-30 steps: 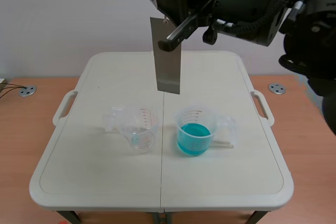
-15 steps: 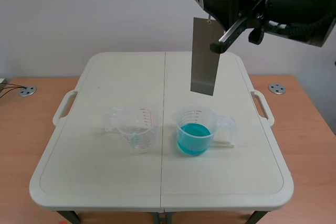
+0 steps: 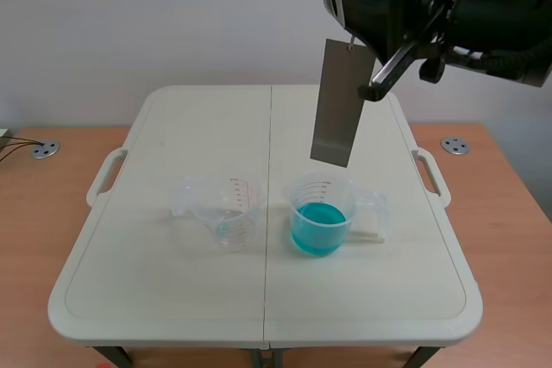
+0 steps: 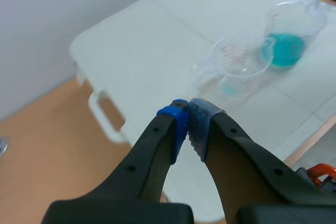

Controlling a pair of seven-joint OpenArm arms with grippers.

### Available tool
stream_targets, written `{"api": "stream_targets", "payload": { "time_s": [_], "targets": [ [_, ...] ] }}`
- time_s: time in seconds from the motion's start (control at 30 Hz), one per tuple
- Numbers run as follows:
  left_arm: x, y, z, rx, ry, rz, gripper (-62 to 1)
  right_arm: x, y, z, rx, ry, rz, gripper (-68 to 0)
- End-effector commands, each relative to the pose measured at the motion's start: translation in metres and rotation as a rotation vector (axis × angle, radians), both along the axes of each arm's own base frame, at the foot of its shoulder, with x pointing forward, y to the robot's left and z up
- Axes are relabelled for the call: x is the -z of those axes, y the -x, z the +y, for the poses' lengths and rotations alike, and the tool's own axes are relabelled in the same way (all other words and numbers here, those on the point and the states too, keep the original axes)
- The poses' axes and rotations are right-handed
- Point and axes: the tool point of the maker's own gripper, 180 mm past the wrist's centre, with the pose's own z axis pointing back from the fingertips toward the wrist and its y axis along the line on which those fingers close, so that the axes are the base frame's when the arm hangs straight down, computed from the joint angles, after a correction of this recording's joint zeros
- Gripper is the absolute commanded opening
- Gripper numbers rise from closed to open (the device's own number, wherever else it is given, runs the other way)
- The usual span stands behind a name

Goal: Hold the metal plate by the orange handle, dip it into the blue solution, take it out and point at it, then put the plate back in the beaker on the left.
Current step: 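Point at the plate with the left hand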

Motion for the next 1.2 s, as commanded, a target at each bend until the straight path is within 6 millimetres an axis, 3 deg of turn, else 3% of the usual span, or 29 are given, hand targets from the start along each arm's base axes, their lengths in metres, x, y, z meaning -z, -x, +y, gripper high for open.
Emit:
{"api": "stream_targets", "payload": {
  "time_s": [0.0,0.53,0.77,1.17],
  "targets": [
    [-0.001,-0.004,-0.013,0.037,0.028,-0.002,-58.6,-0.011,0.002,0.003,-0.015,-0.026,-0.028,-66.3],
    [0.047,-0.025,-0.145,0.33,0.031,0.05,-58.6,-0.012,0.002,0.003,-0.015,-0.026,-0.028,-66.3],
    [0.061,-0.039,-0.184,0.37,0.01,0.022,-58.5,-0.012,0.003,0.003,-0.016,-0.029,-0.027,-66.3],
    [0.068,-0.063,-0.236,0.4,-0.011,-0.024,-58.6,-0.012,0.003,0.003,-0.016,-0.03,-0.027,-66.3]
  ]
}}
